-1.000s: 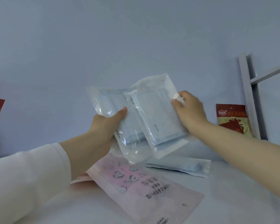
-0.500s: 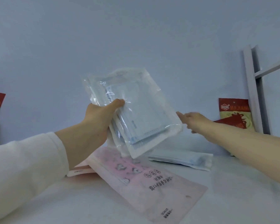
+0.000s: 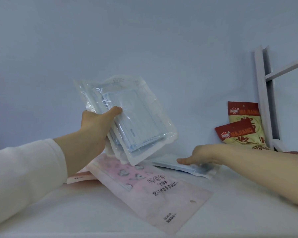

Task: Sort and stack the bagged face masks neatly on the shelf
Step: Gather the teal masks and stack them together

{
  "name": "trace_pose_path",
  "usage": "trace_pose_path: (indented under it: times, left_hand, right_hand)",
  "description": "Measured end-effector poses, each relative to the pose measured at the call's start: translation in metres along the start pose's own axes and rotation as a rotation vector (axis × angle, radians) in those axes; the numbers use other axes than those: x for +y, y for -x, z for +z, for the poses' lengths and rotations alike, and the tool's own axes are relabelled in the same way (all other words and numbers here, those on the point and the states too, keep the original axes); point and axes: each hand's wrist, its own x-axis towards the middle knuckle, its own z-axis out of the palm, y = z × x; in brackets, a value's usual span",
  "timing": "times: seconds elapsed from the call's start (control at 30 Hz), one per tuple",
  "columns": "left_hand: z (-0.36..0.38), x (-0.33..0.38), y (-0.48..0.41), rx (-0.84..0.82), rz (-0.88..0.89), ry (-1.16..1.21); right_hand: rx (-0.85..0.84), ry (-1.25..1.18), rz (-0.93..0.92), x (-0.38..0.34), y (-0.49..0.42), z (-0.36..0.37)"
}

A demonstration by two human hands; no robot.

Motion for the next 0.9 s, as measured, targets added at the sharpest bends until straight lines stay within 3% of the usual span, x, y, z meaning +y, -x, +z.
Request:
trace_pose_path:
  times: [0.2, 0.3, 0.4, 0.47, 0.53, 0.6, 0.77, 0.9]
  left_hand:
    - [0.0, -0.001, -0.001, -0.004, 0.0, 0.005]
    - [-0.003, 0.002, -0.001, -0.002, 0.005, 0.024]
    - [-0.005, 0.005, -0.002, 0.036, 0.012, 0.048]
    - [-0.003, 0.006, 0.001, 0.039, 0.013, 0.064]
    - [0.002, 0.007, 0.005, 0.001, 0.02, 0.078]
    - [0.008, 0.009, 0.012, -0.079, 0.04, 0.078]
    - [0.018, 0.015, 0.032, -0.304, 0.028, 0.169]
    - [0.02, 0.013, 0.04, -0.467, 0.057, 0.16]
  right_hand:
    - [-0.014, -0.204, 0.085, 0.005, 0.001, -0.01]
    - [0.221, -0.392, 0.057, 0.01, 0.006, -0.026]
    - [0.547, -0.9, -0.032, 0.026, 0.005, -0.062]
    - [0.624, -1.252, -0.186, 0.027, 0.015, -0.082]
    - [0.521, -1.415, -0.413, 0.015, 0.029, -0.088]
    - [0.355, -1.389, -0.563, -0.006, 0.04, -0.081]
    - [0.076, -1.198, -0.627, -0.035, 0.04, -0.05]
    - [-0.035, -1.145, -0.629, -0.034, 0.039, -0.045]
